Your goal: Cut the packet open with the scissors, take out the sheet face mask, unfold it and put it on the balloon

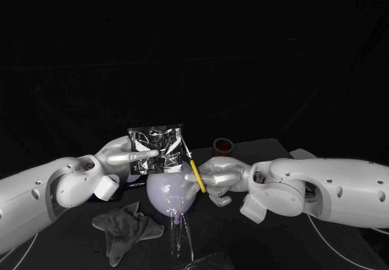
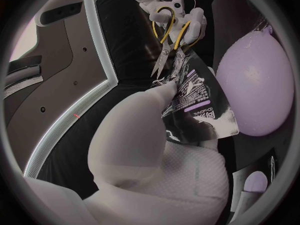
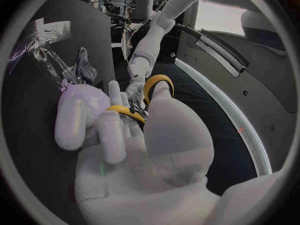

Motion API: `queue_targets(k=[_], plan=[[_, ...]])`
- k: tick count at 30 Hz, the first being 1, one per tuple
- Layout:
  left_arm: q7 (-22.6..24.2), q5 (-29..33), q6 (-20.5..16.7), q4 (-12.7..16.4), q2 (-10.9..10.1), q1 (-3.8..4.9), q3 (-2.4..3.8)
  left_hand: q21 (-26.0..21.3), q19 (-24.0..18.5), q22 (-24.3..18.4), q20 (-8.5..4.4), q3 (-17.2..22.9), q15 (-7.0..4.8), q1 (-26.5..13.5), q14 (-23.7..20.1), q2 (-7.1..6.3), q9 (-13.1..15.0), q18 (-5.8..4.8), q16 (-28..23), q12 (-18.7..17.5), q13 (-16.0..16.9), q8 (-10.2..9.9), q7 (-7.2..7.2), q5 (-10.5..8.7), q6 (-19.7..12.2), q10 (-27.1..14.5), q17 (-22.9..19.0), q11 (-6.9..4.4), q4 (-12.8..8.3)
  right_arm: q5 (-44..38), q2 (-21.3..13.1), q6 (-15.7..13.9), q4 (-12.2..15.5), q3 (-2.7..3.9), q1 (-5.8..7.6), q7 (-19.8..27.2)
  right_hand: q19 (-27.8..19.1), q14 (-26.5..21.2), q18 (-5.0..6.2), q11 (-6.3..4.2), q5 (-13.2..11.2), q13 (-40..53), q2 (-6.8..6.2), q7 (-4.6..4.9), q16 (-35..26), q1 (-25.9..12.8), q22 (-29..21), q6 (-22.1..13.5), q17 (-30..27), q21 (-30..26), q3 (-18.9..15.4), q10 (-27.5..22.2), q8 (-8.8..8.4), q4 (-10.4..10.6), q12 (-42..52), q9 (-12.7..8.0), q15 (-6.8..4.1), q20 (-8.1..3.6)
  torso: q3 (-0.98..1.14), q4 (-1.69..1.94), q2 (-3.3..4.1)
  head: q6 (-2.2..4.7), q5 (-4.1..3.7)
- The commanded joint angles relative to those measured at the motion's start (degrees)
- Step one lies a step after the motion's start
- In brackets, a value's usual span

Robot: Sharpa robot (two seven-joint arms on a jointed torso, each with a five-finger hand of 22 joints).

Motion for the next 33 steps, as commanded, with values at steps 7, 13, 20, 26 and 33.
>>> queue_targets(k=[7,13,20,26,33], plan=[[0.8,0.4,1.8,0.2,0.0,0.14,0.08,0.4,0.2,0.0,-0.17,0.1,-0.59,-0.1,0.0,0.42,7.7,1.08,-0.1,0.2,0.1,0.3,0.33,0.25,0.1,0.4,0.1,-0.12,-0.3,-0.6,0.0,1.3,-0.2,0.02,-0.08,0.3,0.2,4.4,0.6,0.04,-0.3,-0.1,0.67,-0.05,0.2,0.2,6.9,0.2,6.9,0.3,-0.4,0.5,0.19,0.0,0.0,0.1,-0.35,-0.06,0.04,0.01,0.0,-0.12,0.03],[0.7,0.1,2.2,0.3,0.0,0.15,0.08,0.4,0.2,0.0,-0.17,0.1,-0.59,-0.1,0.0,0.42,7.7,1.08,-0.1,0.3,0.1,0.3,0.33,0.25,0.1,0.4,0.1,-0.12,-0.3,-0.7,-0.2,1.1,-0.3,0.03,-0.08,0.5,0.1,4.4,0.64,0.02,-0.2,-0.2,0.75,-0.06,0.3,0.3,6.8,0.2,7.0,0.1,-0.5,0.5,0.19,0.0,0.0,0.1,-0.37,-0.08,0.04,-0.02,-0.02,-0.1,0.03],[0.6,-0.1,2.9,0.6,-0.1,0.15,0.08,0.4,0.2,0.0,-0.17,0.1,-0.59,-0.1,0.0,0.42,7.8,1.08,-0.1,0.3,0.1,0.3,0.32,0.25,0.1,0.4,0.1,-0.12,-0.3,-0.8,-0.1,1.2,-0.5,0.04,-0.07,0.8,0.1,4.4,0.63,0.01,-0.2,-0.3,0.89,-0.07,0.2,0.4,6.8,0.2,6.9,0.1,-0.6,0.5,0.2,0.0,0.0,0.1,-0.39,-0.1,0.07,-0.02,0.0,-0.1,0.03],[0.5,-0.4,3.3,0.8,-0.2,0.15,0.08,0.4,0.2,0.0,-0.17,0.0,-0.59,-0.1,0.1,0.42,7.8,1.08,0.0,0.3,0.1,0.3,0.32,0.25,0.1,0.4,0.2,-0.12,-0.3,-1.1,0.0,1.2,-0.4,0.06,-0.06,1.0,0.1,4.4,0.64,0.0,-0.2,-0.6,1.16,-0.09,0.2,0.7,6.8,0.2,6.9,0.1,-0.9,0.5,0.26,0.0,-0.1,0.1,-0.41,-0.13,0.07,-0.01,0.03,-0.13,0.01],[0.3,-0.9,3.8,1.0,-0.2,0.15,0.08,0.4,0.2,0.0,-0.18,0.0,-0.6,-0.1,0.1,0.42,7.8,1.08,0.0,0.3,0.1,0.3,0.32,0.25,0.1,0.5,0.2,-0.13,-0.3,-1.5,0.0,1.0,-0.4,0.15,0.05,1.4,0.0,4.4,0.65,-0.01,-0.2,-0.8,1.36,-0.11,0.3,0.9,6.7,0.3,6.9,0.0,-1.0,0.6,0.3,-0.1,-0.1,0.1,-0.43,-0.16,0.07,0.01,0.02,-0.08,0.02]])
